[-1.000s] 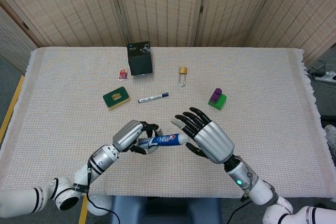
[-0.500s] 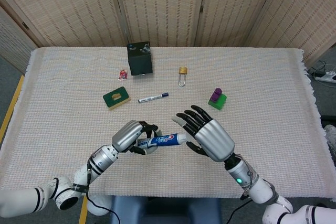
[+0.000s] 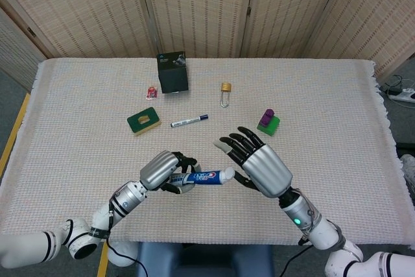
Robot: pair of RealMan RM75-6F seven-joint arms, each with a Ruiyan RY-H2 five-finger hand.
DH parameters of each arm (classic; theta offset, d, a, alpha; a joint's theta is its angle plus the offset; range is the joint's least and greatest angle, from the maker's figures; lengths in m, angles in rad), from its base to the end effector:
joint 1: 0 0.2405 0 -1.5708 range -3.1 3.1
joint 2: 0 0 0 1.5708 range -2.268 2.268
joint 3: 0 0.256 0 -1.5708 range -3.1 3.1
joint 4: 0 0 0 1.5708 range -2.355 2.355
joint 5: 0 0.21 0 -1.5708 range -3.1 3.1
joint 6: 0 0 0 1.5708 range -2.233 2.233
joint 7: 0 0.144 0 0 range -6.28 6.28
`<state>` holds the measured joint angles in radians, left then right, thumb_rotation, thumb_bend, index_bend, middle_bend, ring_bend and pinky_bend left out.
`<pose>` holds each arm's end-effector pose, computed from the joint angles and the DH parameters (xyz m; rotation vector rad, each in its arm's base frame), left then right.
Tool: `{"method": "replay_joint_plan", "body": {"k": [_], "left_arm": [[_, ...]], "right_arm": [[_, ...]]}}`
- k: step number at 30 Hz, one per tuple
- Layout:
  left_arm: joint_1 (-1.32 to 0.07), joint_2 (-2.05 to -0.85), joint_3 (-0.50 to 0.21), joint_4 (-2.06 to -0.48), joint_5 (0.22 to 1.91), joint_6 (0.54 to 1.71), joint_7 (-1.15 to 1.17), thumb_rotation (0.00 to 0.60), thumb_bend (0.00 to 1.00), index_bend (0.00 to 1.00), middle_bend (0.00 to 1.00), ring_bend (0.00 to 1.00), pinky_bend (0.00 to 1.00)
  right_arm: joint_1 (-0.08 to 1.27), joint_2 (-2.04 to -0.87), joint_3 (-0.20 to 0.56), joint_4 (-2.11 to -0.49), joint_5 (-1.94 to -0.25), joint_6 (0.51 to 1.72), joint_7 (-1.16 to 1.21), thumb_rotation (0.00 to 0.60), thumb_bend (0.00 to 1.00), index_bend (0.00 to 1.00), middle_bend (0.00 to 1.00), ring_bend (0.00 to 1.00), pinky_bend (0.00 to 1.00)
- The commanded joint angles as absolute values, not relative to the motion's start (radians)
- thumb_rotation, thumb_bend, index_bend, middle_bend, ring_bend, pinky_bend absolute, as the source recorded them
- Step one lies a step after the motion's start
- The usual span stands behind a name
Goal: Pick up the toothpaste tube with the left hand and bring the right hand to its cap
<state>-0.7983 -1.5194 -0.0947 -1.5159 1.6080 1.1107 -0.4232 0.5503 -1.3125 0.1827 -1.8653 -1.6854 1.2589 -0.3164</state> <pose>-0.0844 0.3077 -0.0059 -2.0443 -1.2373 -1.5956 -0.0908 -0.2637 0.0802 1.8669 -0.5250 1.4206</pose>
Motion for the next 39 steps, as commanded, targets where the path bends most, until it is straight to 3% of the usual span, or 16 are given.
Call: {"method": "replay_joint_plan", "body": {"k": [1, 12, 18, 30, 34, 39], "left_arm": [[-0.801, -1.525, -0.09, -1.512, 1.611, 1.106, -0.393, 0.6, 0.73, 0.87, 0.79, 0.76, 0.5], [-0.804, -1.531, -0.091, -1.527, 1.602, 1.098, -0.323, 0.6, 0.73, 0.87, 0.79, 0.76, 0.5], [-0.791, -1.521, -0.086, -1.508, 1.598, 1.111, -0.333, 0.6, 0.73, 0.87, 0.79, 0.75, 0.5], [-0.763, -1.559, -0.011, -1.252, 1.606, 1.073, -0.274, 0.6, 0.73, 0.82, 0.79, 0.67, 0.43], [-0.761, -1.598, 0.005, -1.157, 1.613, 1.059, -0.217, 0.6, 0.71, 0.74, 0.74, 0.6, 0.36], [-0.76, -1.622, 0.009, -1.119, 1.581, 1.008, -0.156, 0.6, 0.58, 0.54, 0.54, 0.41, 0.28]], "right_arm": [[0.557, -1.312, 0.187, -1.867, -1.682, 1.255, -0.316, 0.6, 0.35, 0.14, 0.24, 0.2, 0.13], [0.605, -1.337, 0.203, -1.878, -1.652, 1.201, -0.351, 0.6, 0.35, 0.14, 0.24, 0.2, 0.13], [0.583, -1.313, 0.188, -1.895, -1.654, 1.233, -0.348, 0.6, 0.35, 0.15, 0.24, 0.2, 0.13], [0.464, -1.188, 0.131, -1.878, -1.692, 1.372, -0.276, 0.6, 0.35, 0.14, 0.24, 0.2, 0.13], [0.441, -1.171, 0.121, -1.863, -1.687, 1.391, -0.252, 0.6, 0.35, 0.15, 0.24, 0.2, 0.13], [0.421, -1.16, 0.111, -1.844, -1.682, 1.404, -0.224, 0.6, 0.35, 0.15, 0.24, 0.2, 0.13]]}}
